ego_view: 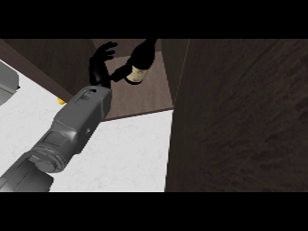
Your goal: Pick up the wine, place it into the cabinet and close the cabinet
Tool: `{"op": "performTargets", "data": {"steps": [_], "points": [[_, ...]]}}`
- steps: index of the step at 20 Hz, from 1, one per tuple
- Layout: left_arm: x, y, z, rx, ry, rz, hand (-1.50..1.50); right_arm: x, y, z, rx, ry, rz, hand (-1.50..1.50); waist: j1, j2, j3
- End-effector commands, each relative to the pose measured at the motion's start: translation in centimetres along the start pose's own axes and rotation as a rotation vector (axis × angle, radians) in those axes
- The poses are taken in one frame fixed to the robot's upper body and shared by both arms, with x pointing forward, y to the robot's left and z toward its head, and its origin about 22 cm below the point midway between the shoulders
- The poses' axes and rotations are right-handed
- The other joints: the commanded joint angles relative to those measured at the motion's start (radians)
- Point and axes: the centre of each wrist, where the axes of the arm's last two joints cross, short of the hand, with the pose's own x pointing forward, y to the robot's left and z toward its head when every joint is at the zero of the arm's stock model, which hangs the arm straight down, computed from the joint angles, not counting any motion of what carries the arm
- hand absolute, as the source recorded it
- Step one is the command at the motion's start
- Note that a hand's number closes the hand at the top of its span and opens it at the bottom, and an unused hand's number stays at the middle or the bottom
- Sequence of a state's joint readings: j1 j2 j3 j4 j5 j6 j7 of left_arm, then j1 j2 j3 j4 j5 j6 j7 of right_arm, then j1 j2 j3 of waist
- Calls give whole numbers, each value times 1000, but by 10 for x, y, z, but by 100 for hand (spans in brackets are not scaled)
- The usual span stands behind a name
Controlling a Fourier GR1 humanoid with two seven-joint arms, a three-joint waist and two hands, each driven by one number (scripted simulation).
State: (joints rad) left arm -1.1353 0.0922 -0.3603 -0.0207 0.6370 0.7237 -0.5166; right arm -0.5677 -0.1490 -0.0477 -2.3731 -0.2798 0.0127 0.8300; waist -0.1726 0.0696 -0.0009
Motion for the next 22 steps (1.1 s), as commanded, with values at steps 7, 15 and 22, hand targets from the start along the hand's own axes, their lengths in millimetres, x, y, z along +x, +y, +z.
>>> {"op": "performTargets", "data": {"steps": [7, 15, 22], "points": [[-13, 43, -26, 4, -25, -43, -150, 1, 2, 2, 13, 7, -1, -150, 24, 0, -3], [-9, 30, -19, -241, -113, 13, -150, 7, 4, 6, -1, 1, -1, -150, 48, -26, -3], [23, 6, -13, -415, -262, 460, -150, 8, -2, 7, -52, 7, 6, -150, 103, -46, -3]]}}
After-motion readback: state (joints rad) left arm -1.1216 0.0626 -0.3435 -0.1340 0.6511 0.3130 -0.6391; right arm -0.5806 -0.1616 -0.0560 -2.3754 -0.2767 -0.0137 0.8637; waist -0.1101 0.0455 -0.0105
